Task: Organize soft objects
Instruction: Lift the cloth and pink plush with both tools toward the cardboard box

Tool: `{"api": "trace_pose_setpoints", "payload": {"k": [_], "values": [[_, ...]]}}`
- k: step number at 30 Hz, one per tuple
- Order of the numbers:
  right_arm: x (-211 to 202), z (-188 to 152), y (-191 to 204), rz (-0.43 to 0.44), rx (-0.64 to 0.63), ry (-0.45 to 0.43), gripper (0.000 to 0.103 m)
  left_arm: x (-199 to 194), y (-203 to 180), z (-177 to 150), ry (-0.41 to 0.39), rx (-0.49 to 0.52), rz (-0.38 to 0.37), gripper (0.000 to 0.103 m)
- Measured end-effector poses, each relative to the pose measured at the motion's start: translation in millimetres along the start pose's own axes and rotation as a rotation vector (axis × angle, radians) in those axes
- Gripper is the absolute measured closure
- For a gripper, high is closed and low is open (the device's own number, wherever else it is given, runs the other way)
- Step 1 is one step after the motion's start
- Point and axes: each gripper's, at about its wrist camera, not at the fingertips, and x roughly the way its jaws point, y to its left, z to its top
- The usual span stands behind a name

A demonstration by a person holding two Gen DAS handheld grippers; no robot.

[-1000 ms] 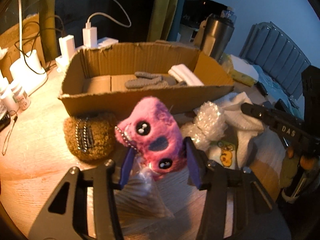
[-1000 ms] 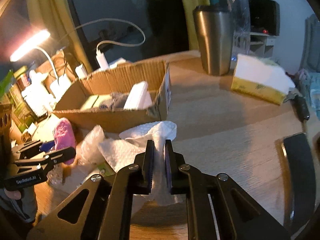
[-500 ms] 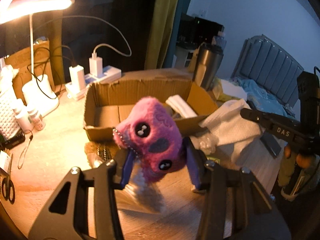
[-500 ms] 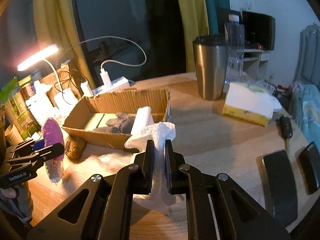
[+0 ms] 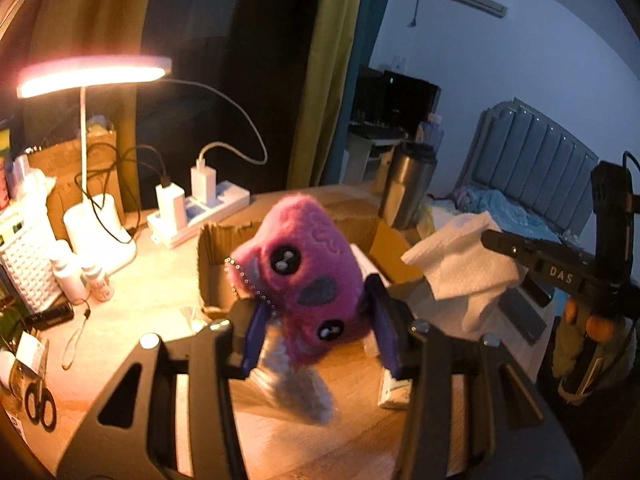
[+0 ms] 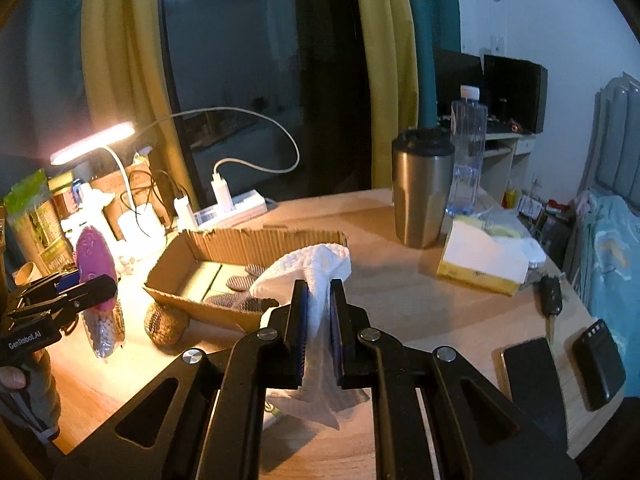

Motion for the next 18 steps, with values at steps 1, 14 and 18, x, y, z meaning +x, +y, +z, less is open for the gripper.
{"api": "trace_pose_setpoints", "payload": {"k": [1, 14, 18], "values": [[-1, 2, 0, 0.000, -0.003, -0.004, 0.091, -2, 0, 2, -0.007, 0.000, 0.001, 0.056], [-11, 33, 6, 0.006, -0.038, -0.074, 0.091, -21, 9, 33, -0.106, -0.004, 0.025, 0.056], [-9, 42, 8, 0.014, -0.050, -0.089, 0.091, -21, 10, 40, -0.122, -0.007, 0.029, 0.056]]}}
